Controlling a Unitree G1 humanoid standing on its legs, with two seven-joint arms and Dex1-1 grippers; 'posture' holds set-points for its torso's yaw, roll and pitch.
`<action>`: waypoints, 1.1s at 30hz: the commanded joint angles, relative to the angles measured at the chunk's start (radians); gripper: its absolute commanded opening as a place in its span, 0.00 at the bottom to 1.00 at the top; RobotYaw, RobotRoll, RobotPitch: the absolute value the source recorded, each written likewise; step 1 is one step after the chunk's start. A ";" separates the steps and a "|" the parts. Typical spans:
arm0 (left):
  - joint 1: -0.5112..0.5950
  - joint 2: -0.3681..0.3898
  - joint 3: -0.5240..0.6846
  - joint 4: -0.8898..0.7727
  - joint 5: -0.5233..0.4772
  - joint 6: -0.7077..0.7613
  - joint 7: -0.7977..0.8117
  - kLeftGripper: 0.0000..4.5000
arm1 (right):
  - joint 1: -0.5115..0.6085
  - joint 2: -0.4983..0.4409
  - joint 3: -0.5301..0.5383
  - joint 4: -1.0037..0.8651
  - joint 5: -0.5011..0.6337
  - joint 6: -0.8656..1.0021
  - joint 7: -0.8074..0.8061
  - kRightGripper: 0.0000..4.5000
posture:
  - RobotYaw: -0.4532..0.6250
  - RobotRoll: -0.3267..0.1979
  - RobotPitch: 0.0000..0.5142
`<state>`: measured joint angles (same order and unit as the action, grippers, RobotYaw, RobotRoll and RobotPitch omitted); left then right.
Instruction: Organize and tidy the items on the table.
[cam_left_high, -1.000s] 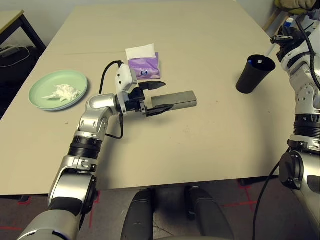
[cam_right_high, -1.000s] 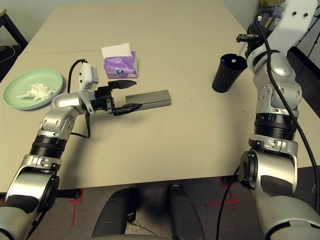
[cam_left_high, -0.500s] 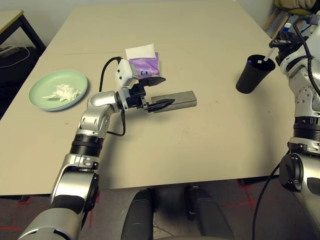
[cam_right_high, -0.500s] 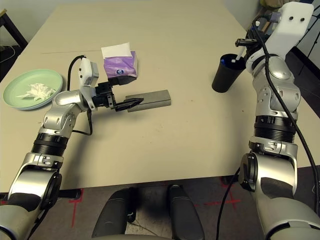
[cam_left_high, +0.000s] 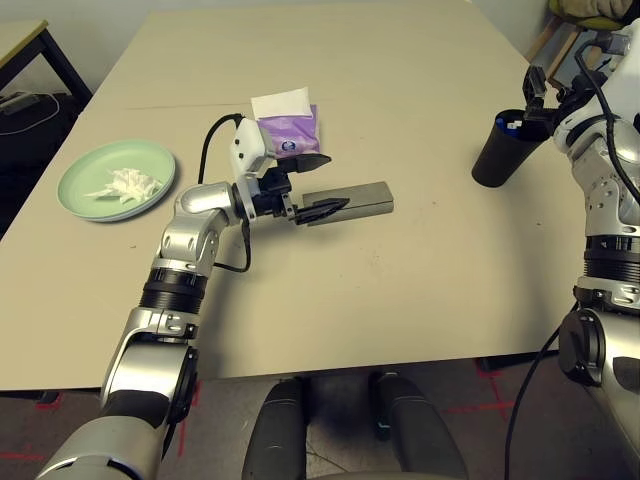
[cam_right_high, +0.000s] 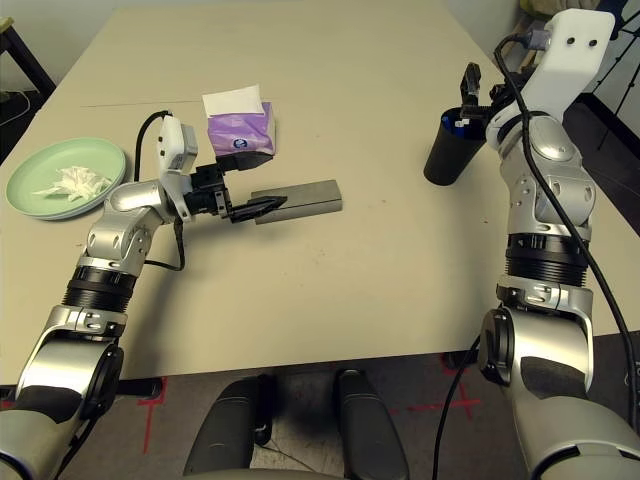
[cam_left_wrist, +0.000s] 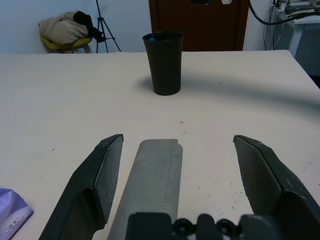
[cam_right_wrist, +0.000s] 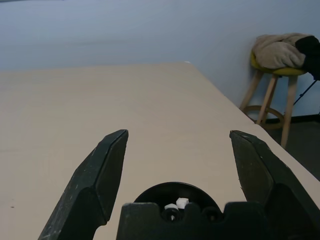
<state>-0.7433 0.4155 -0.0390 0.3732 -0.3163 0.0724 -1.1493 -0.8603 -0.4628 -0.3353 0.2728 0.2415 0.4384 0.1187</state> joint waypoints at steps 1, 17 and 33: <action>-0.001 0.009 0.005 0.013 0.021 0.012 0.038 1.00 | 0.051 0.023 0.017 -0.033 0.061 -0.114 0.146 0.99 | 0.52 0.62 0.25; 0.241 -0.186 0.285 -0.183 0.102 0.029 0.922 1.00 | 0.442 0.150 0.013 -0.159 0.139 -0.278 0.237 0.99 | 0.53 0.62 0.23; 0.382 -0.113 0.390 -0.152 0.059 -0.090 0.925 1.00 | 0.446 0.079 -0.070 0.088 0.108 -0.479 0.210 0.99 | 0.53 0.62 0.21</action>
<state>-0.3622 0.3091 0.3443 0.1845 -0.2458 0.0045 -0.2177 -0.4145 -0.3925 -0.3981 0.3296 0.3580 -0.0218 0.3498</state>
